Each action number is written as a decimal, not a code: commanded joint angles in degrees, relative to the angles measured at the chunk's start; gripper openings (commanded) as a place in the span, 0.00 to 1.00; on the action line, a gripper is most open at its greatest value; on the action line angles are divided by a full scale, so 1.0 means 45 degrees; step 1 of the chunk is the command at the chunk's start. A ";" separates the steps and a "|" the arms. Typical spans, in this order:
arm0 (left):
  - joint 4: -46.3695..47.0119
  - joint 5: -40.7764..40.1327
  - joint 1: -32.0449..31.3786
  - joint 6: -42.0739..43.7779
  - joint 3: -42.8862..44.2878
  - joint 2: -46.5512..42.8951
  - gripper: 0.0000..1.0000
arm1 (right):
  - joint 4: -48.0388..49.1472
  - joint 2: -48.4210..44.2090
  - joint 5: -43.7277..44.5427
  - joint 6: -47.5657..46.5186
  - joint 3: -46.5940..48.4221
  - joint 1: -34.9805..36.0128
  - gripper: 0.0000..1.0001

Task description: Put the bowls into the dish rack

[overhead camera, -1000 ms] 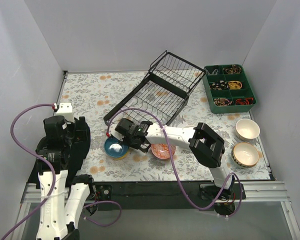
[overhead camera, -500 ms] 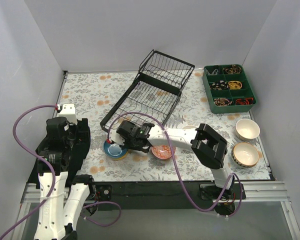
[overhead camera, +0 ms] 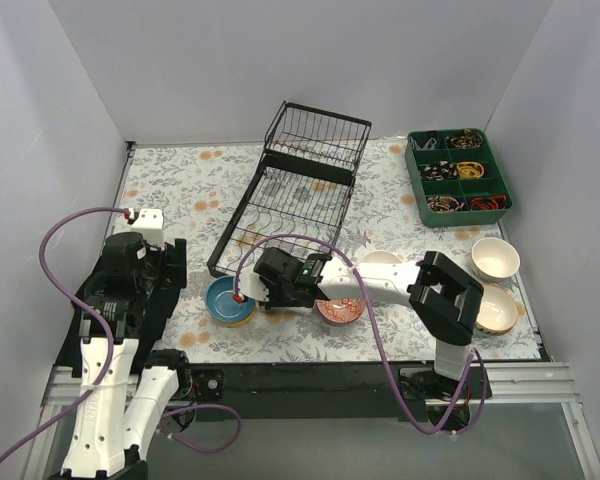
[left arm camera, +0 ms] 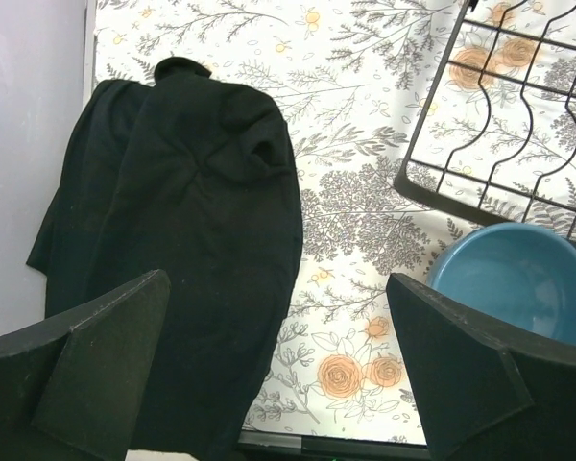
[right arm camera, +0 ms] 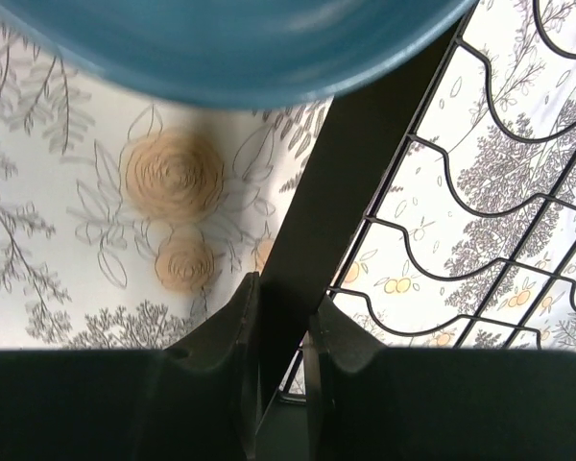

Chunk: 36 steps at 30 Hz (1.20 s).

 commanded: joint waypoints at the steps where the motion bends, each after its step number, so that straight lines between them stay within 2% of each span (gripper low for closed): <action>1: 0.0485 0.0320 -0.0175 0.0014 -0.0242 0.0094 0.98 | -0.0605 -0.0517 0.0492 -0.3724 -0.0935 0.0141 0.01; 11: 0.1052 0.0261 -0.0371 0.0424 -0.0497 0.0251 0.98 | -0.0604 -0.0674 0.0765 -0.4135 -0.1483 -0.0366 0.01; 16: 0.1091 0.0320 -0.0449 0.0327 -0.0575 0.0329 0.98 | -0.0623 -0.0499 0.0766 -0.4446 -0.1522 -0.1751 0.01; 21: 0.1169 0.0417 -0.0527 0.0327 -0.0750 0.0290 0.98 | -0.0604 -0.0712 0.0161 -0.5811 -0.1580 -0.2729 0.01; 28: 0.1481 0.0632 -0.0566 0.0444 -0.0926 0.0251 0.98 | -0.0604 -0.1512 -0.0152 -0.7355 -0.2671 -0.2867 0.01; 36: 0.1384 0.0808 -0.0566 0.0210 -0.1044 0.0173 0.98 | -0.0564 -0.2080 0.0160 -0.7553 -0.3768 -0.3316 0.01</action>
